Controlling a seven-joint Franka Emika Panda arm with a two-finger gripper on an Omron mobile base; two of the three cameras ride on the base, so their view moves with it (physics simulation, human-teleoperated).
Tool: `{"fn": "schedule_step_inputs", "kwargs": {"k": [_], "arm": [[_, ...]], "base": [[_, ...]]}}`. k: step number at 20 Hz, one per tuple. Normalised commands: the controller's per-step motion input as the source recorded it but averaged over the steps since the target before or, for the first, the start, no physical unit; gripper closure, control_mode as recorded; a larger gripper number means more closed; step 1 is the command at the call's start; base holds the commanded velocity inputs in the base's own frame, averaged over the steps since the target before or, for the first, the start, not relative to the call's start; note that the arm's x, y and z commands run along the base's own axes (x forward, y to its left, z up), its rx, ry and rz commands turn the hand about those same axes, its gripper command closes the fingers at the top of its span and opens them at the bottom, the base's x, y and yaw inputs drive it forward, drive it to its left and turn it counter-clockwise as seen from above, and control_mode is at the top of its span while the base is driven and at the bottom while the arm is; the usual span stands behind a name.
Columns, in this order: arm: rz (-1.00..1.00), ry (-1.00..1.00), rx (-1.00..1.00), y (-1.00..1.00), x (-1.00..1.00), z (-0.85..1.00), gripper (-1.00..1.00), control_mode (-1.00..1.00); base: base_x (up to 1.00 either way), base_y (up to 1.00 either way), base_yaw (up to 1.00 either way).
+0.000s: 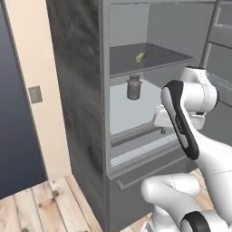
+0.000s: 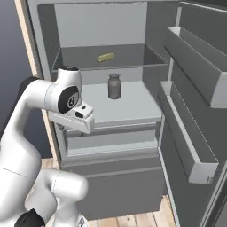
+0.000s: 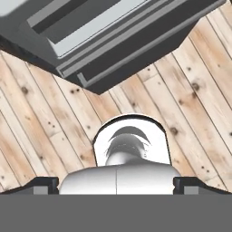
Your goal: Retrieve the butter from the fridge and place it on a plate on the dining table. Then retrieve the butter knife by the fridge and place it near the plate.
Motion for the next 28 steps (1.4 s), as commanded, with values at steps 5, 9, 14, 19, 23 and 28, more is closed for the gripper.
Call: {"fn": "schedule_step_inputs", "kwargs": {"k": [5,9,14,19,23,28], "arm": [[0.00,0.00,0.00,0.00,0.00,0.00,-1.00,1.00],[0.00,0.00,0.00,0.00,0.00,0.00,-1.00,1.00],[0.00,0.00,0.00,0.00,0.00,0.00,-1.00,1.00],[0.00,0.00,0.00,0.00,0.00,0.00,-1.00,1.00],[0.00,0.00,0.00,0.00,0.00,0.00,-1.00,1.00],[0.00,0.00,0.00,0.00,0.00,0.00,-1.00,1.00]], "base": [[0.34,-0.47,0.25],[0.63,-0.16,0.03],[0.64,0.00,0.01],[0.40,-0.29,0.13],[0.30,-0.72,0.18],[0.22,-0.38,0.12]]}}
